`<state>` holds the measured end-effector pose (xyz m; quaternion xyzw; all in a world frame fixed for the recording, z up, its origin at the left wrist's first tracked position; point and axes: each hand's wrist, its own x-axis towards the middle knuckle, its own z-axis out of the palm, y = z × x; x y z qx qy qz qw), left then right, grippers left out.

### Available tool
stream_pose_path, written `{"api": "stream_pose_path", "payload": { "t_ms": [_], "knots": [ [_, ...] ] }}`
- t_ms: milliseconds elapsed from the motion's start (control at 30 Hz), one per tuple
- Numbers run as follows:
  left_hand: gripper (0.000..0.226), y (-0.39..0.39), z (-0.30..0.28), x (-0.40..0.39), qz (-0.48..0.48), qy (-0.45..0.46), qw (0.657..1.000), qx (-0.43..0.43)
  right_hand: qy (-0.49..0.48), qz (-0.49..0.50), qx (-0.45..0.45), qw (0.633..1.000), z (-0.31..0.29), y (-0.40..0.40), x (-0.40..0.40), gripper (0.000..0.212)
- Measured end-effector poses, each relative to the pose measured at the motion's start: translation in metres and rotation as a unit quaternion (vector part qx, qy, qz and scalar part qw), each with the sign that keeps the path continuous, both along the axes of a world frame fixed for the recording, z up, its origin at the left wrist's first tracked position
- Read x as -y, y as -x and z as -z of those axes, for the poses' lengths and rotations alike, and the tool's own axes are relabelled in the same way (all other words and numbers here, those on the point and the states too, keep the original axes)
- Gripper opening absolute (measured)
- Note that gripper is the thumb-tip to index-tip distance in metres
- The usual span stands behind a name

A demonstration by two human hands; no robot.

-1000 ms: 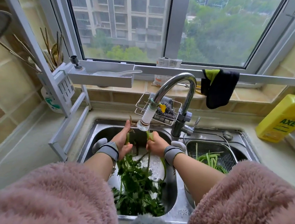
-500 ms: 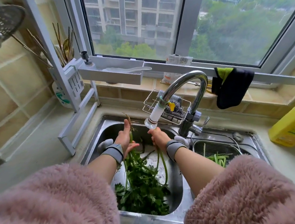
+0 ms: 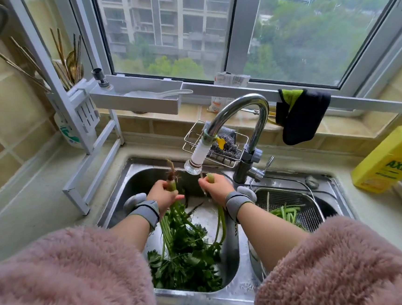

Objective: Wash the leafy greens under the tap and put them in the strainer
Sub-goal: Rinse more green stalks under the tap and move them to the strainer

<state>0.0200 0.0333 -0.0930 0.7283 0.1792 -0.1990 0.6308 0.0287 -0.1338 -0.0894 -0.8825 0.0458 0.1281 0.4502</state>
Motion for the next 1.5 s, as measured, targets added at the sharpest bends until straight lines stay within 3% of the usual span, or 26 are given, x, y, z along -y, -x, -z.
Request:
{"api": "stream_pose_path", "payload": {
  "t_ms": [100, 200, 333, 467, 600, 800, 933, 1067, 1167, 1300, 1433, 1500],
  "knots": [
    [0.028, 0.004, -0.007, 0.005, 0.017, -0.015, 0.999, 0.025, -0.041, 0.004, 0.005, 0.999, -0.001, 0.003, 0.004, 0.020],
    [0.027, 0.006, -0.010, 0.009, 0.032, -0.108, 0.992, 0.062, -0.073, -0.015, 0.007, 0.997, 0.000, 0.006, 0.000, 0.007],
    [0.024, 0.012, -0.011, 0.018, 0.057, -0.145, 0.983, 0.097, -0.099, -0.040, 0.017, 0.994, -0.001, 0.006, -0.005, 0.023],
    [0.023, 0.016, -0.009, 0.019, 0.086, -0.179, 0.975, 0.099, -0.112, -0.035, 0.008, 0.993, 0.000, 0.007, -0.012, 0.023],
    [0.019, 0.014, -0.010, 0.011, 0.135, -0.190, 0.969, 0.082, -0.107, -0.031, -0.003, 0.994, -0.001, 0.011, -0.018, 0.004],
    [0.017, 0.010, -0.016, 0.000, 0.198, -0.191, 0.959, 0.063, -0.068, -0.042, 0.002, 0.997, -0.008, 0.013, -0.021, 0.009],
    [0.018, 0.003, -0.018, -0.010, 0.230, -0.217, 0.947, 0.056, 0.018, -0.075, 0.022, 0.997, -0.013, 0.017, -0.026, 0.038],
    [0.022, -0.002, -0.016, -0.019, 0.239, -0.219, 0.946, 0.031, 0.090, -0.091, 0.025, 0.991, -0.015, 0.015, -0.019, 0.020],
    [0.029, -0.005, -0.016, -0.029, 0.221, -0.209, 0.953, 0.014, -0.013, -0.039, -0.008, 0.999, -0.016, 0.017, -0.003, 0.024],
    [0.018, -0.009, -0.017, -0.030, 0.200, -0.192, 0.961, 0.007, -0.138, 0.002, -0.035, 0.990, -0.016, 0.016, 0.000, 0.024],
    [0.018, -0.008, -0.018, -0.023, 0.196, -0.190, 0.962, 0.009, -0.164, 0.042, -0.050, 0.984, -0.015, 0.008, -0.007, 0.010],
    [0.018, -0.008, -0.018, -0.021, 0.188, -0.184, 0.965, 0.006, -0.135, 0.053, -0.049, 0.988, -0.014, 0.002, -0.010, 0.020]
  ]
}}
